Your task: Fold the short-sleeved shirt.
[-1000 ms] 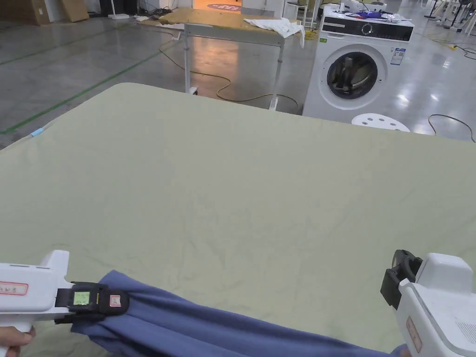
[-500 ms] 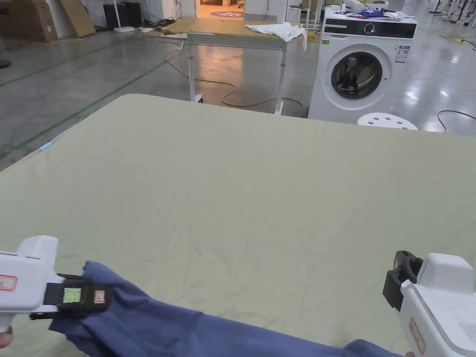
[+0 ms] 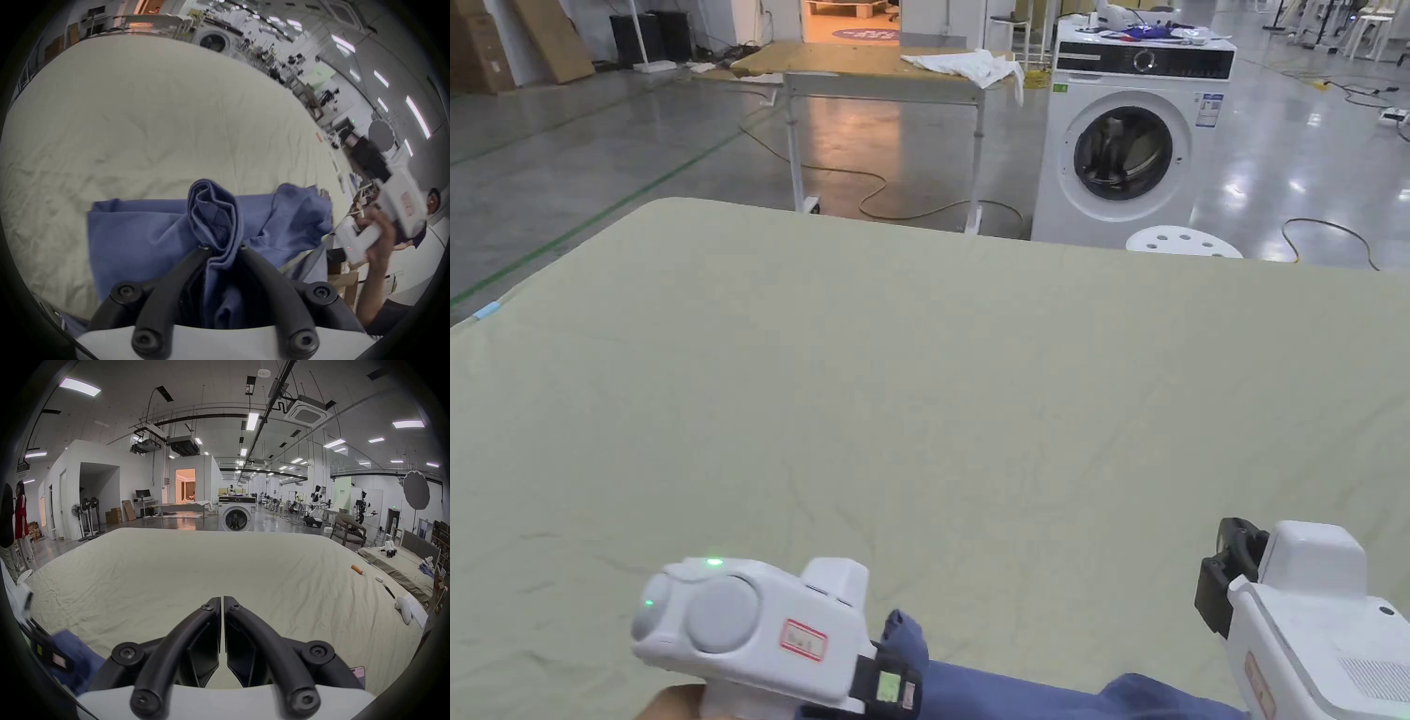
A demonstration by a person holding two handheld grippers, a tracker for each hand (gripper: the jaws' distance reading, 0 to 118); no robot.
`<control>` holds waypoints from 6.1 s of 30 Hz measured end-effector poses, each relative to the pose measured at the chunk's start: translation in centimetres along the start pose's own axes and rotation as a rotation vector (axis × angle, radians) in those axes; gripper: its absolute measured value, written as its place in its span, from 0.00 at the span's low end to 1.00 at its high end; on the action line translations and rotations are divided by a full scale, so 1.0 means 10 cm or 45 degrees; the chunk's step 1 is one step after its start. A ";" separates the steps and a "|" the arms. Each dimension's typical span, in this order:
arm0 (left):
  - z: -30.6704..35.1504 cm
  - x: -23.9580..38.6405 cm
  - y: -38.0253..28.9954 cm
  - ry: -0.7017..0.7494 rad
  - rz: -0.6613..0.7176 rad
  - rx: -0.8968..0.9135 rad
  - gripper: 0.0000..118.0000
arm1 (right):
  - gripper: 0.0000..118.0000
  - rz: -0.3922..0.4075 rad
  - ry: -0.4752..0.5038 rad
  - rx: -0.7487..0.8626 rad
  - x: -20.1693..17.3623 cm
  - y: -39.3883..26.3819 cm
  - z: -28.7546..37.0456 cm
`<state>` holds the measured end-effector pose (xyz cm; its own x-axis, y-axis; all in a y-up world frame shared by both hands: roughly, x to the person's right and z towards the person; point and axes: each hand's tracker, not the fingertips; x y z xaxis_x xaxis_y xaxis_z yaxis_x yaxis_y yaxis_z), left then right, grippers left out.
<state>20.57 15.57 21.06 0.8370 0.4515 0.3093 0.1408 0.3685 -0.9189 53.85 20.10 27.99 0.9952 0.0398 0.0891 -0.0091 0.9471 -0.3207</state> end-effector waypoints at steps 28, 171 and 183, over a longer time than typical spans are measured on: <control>-0.49 0.05 -0.30 -0.019 -0.009 -0.068 0.07 | 0.01 0.007 -0.033 -0.037 0.13 -0.13 0.12; 1.45 -0.32 -0.32 0.806 -0.275 1.460 0.00 | 0.01 0.037 0.010 0.211 -0.63 0.19 0.52; 1.12 -0.64 -0.60 0.649 -0.209 1.174 0.00 | 0.01 0.191 0.209 -0.231 -1.28 -1.20 0.33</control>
<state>8.46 19.60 27.36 0.9967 0.0256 0.0774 -0.0039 0.9631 -0.2691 40.86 9.30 33.83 0.9866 0.1091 -0.1213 -0.1547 0.8614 -0.4837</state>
